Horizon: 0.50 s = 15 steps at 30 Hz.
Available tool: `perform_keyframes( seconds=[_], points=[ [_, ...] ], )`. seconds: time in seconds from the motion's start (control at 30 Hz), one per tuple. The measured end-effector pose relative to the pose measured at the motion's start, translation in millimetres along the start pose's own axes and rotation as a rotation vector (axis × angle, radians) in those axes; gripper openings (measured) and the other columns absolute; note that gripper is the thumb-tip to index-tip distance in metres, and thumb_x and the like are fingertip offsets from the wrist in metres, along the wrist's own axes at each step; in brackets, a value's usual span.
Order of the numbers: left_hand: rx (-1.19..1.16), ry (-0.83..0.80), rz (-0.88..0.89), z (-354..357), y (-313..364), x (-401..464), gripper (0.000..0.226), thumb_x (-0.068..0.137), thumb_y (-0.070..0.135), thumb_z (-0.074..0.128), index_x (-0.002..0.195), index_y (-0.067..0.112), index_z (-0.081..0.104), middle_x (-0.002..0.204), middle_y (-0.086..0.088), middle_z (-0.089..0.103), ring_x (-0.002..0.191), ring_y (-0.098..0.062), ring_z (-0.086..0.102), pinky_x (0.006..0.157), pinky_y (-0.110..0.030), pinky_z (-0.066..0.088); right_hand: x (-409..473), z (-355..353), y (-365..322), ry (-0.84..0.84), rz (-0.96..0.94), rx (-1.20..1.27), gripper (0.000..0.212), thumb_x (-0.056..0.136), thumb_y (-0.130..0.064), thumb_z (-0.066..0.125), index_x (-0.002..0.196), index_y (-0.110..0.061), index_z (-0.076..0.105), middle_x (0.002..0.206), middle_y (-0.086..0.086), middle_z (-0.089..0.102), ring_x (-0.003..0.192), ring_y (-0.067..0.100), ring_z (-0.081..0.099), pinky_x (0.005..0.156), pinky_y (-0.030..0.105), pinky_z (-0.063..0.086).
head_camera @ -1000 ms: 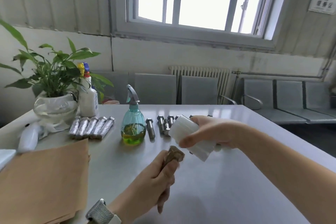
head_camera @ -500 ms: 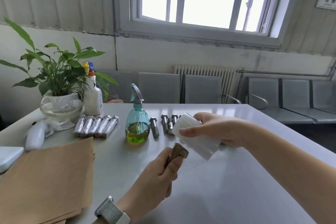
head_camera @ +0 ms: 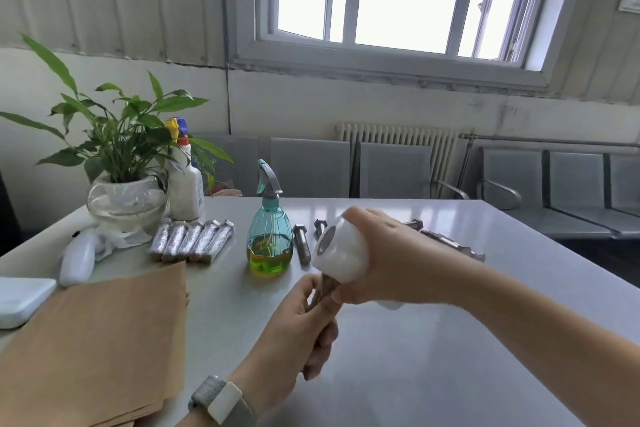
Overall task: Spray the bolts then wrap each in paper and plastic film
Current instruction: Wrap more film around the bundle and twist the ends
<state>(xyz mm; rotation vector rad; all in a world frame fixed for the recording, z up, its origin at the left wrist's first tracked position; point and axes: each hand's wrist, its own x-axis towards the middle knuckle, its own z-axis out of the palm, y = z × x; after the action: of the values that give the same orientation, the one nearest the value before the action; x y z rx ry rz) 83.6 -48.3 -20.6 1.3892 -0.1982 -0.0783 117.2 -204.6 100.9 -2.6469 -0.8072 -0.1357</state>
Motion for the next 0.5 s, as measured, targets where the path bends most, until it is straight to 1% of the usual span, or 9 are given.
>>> perform_keyframes(
  seconds=[0.07, 0.13, 0.2, 0.27, 0.33, 0.4, 0.43, 0.47, 0.5],
  points=[
    [-0.049, 0.013, -0.047, -2, 3, 0, 0.042, 0.081, 0.05, 0.071, 0.094, 0.017, 0.048, 0.06, 0.0, 0.035, 0.04, -0.012, 0.023, 0.039, -0.014, 0.022, -2, 10, -3, 0.073, -0.04, -0.057, 0.069, 0.059, -0.051, 0.081, 0.107, -0.043, 0.033, 0.092, -0.016, 0.049, 0.076, 0.0, 0.049, 0.048, 0.019, 0.039],
    [-0.076, 0.059, -0.085, -2, 4, 1, 0.03, 0.091, 0.042, 0.066, 0.086, 0.018, 0.049, 0.059, 0.002, 0.032, 0.041, -0.011, 0.021, 0.039, -0.014, 0.021, -2, 22, -4, 0.179, -0.064, -0.114, 0.07, 0.061, -0.056, 0.075, 0.112, -0.042, 0.029, 0.083, -0.016, 0.05, 0.071, 0.005, 0.051, 0.054, 0.026, 0.041],
    [-0.114, 0.118, -0.128, -3, 3, 2, 0.029, 0.098, 0.033, 0.054, 0.075, 0.017, 0.044, 0.056, 0.004, 0.032, 0.039, -0.01, 0.021, 0.039, -0.015, 0.02, -4, 37, -4, 0.222, -0.11, -0.05, 0.068, 0.065, -0.054, 0.071, 0.117, -0.042, 0.03, 0.092, -0.017, 0.052, 0.079, 0.013, 0.054, 0.063, 0.029, 0.045],
    [-0.205, 0.151, -0.171, -6, 2, 3, 0.027, 0.093, 0.024, 0.045, 0.068, 0.017, 0.039, 0.054, 0.003, 0.032, 0.037, -0.012, 0.023, 0.039, -0.016, 0.02, -6, 50, -5, 0.21, -0.164, 0.04, 0.073, 0.066, -0.051, 0.068, 0.126, -0.042, 0.026, 0.107, -0.019, 0.05, 0.094, 0.01, 0.051, 0.074, 0.025, 0.043],
    [-0.301, 0.141, -0.178, -9, 6, 3, 0.024, 0.084, 0.029, 0.047, 0.064, 0.017, 0.043, 0.055, 0.0, 0.033, 0.038, -0.014, 0.026, 0.042, -0.019, 0.018, -5, 57, -4, 0.194, -0.182, 0.092, 0.079, 0.065, -0.049, 0.068, 0.13, -0.045, 0.023, 0.12, -0.019, 0.048, 0.106, 0.008, 0.048, 0.083, 0.023, 0.04],
    [-0.378, 0.092, -0.137, -12, 13, 3, 0.026, 0.072, 0.039, 0.051, 0.059, 0.016, 0.049, 0.056, -0.002, 0.034, 0.043, -0.017, 0.031, 0.045, -0.025, 0.02, -3, 59, -2, 0.2, -0.197, 0.125, 0.079, 0.064, -0.047, 0.075, 0.129, -0.045, 0.031, 0.121, -0.02, 0.044, 0.108, 0.007, 0.047, 0.087, 0.023, 0.041],
    [-0.424, 0.061, -0.112, -13, 16, 3, 0.031, 0.069, 0.042, 0.051, 0.06, 0.013, 0.053, 0.057, -0.004, 0.035, 0.045, -0.018, 0.034, 0.046, -0.025, 0.023, -3, 59, -1, 0.222, -0.223, 0.109, 0.078, 0.063, -0.048, 0.079, 0.128, -0.042, 0.037, 0.118, -0.018, 0.043, 0.106, 0.007, 0.047, 0.087, 0.023, 0.041],
    [-0.466, 0.039, -0.094, -14, 17, 3, 0.041, 0.074, 0.048, 0.05, 0.067, 0.009, 0.061, 0.059, -0.007, 0.04, 0.047, -0.019, 0.038, 0.046, -0.026, 0.028, -3, 59, 0, 0.249, -0.259, 0.079, 0.077, 0.061, -0.05, 0.082, 0.125, -0.039, 0.041, 0.116, -0.017, 0.042, 0.102, 0.006, 0.046, 0.084, 0.021, 0.04],
    [-0.499, 0.025, -0.085, -14, 17, 4, 0.057, 0.082, 0.058, 0.045, 0.08, 0.007, 0.069, 0.065, -0.011, 0.048, 0.051, -0.021, 0.044, 0.048, -0.027, 0.032, -4, 61, 0, 0.275, -0.303, 0.046, 0.076, 0.06, -0.052, 0.083, 0.122, -0.038, 0.042, 0.114, -0.015, 0.042, 0.096, 0.007, 0.046, 0.078, 0.018, 0.039]
  ],
)
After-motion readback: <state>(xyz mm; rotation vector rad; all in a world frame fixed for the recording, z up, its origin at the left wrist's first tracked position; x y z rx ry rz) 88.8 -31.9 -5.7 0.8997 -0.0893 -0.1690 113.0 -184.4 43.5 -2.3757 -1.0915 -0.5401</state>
